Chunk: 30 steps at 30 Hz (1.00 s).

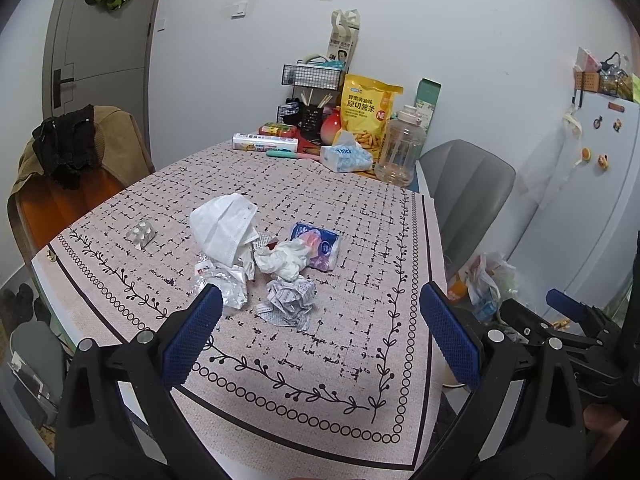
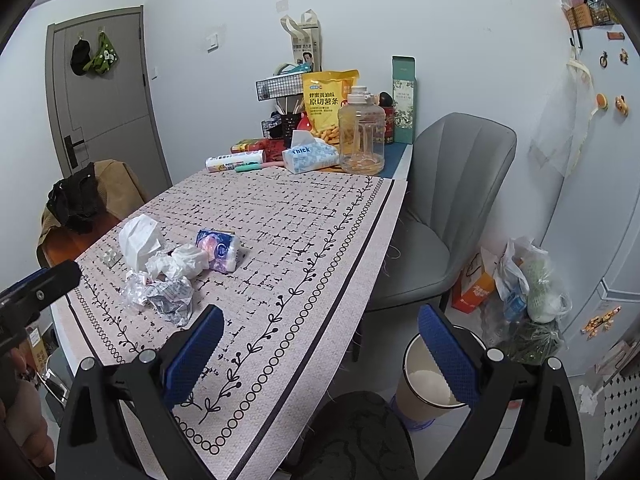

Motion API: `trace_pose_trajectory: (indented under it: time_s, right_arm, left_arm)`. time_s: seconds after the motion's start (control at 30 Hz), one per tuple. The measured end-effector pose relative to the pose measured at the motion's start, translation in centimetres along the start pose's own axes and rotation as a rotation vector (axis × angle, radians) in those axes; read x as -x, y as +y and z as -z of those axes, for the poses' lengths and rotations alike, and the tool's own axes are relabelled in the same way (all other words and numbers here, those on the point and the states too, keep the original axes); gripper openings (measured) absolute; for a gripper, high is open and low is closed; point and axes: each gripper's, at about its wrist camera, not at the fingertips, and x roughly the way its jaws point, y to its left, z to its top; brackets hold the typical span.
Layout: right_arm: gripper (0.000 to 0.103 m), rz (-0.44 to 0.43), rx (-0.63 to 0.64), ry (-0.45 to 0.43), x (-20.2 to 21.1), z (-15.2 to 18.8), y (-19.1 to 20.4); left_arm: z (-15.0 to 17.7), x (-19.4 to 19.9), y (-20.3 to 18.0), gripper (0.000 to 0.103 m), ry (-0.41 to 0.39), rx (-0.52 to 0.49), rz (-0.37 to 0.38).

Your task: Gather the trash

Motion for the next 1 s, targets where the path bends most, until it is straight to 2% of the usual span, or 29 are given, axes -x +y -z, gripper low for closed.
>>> trace_pose_trajectory:
  time_s: [0.17, 1.0]
  right_arm:
    - [0.095, -0.004, -0.013, 0.016, -0.47, 0.18, -0.13]
    - [0.095, 0.02, -0.048, -0.02, -0.34, 0.72, -0.7]
  left_arm:
    - [0.08, -0.34, 0.41, 0.098, 0.004, 0.017, 0.006]
    - [0.01, -0.77, 0.32, 0.098, 0.004, 0.006, 0.021]
